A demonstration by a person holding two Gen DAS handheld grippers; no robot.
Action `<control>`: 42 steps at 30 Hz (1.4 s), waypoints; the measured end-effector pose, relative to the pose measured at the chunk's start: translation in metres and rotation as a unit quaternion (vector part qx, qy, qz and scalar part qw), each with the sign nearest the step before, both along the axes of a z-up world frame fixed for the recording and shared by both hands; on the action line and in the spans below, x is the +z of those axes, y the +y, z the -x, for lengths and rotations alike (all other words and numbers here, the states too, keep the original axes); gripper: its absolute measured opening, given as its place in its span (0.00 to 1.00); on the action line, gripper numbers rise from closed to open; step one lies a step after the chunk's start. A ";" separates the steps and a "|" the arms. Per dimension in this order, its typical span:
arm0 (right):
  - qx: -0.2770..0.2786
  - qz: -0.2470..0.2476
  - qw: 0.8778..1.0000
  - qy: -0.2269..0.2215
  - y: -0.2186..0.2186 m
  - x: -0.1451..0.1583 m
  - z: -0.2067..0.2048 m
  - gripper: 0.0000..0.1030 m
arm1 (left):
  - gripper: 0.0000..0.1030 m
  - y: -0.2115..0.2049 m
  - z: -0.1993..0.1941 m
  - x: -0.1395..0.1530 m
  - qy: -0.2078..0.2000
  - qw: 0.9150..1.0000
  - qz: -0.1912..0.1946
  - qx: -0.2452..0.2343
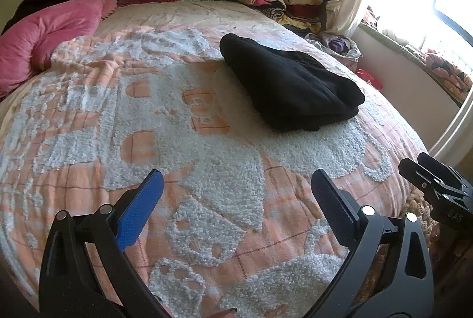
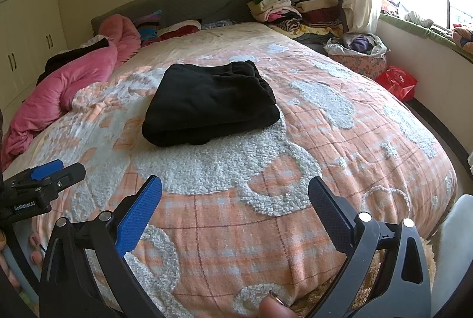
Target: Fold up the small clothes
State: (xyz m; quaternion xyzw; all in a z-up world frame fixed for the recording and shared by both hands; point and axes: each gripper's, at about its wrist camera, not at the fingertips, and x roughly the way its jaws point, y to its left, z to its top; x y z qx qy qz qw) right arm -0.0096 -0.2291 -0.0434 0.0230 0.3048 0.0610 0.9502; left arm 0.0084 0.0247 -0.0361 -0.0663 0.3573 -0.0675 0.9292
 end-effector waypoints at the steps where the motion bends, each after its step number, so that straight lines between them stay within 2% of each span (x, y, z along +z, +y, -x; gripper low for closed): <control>1: 0.000 0.000 1.000 0.000 0.000 0.000 0.000 0.96 | 0.91 0.000 0.000 0.000 0.000 1.000 0.000 0.000; 34: -0.003 0.005 1.000 -0.001 -0.001 -0.001 0.002 0.96 | 0.91 0.000 0.002 0.005 -0.002 1.000 -0.005 0.007; 42: -0.027 -0.009 1.000 0.012 -0.012 -0.002 0.002 0.96 | 0.91 -0.004 0.000 0.005 0.008 0.999 -0.030 0.020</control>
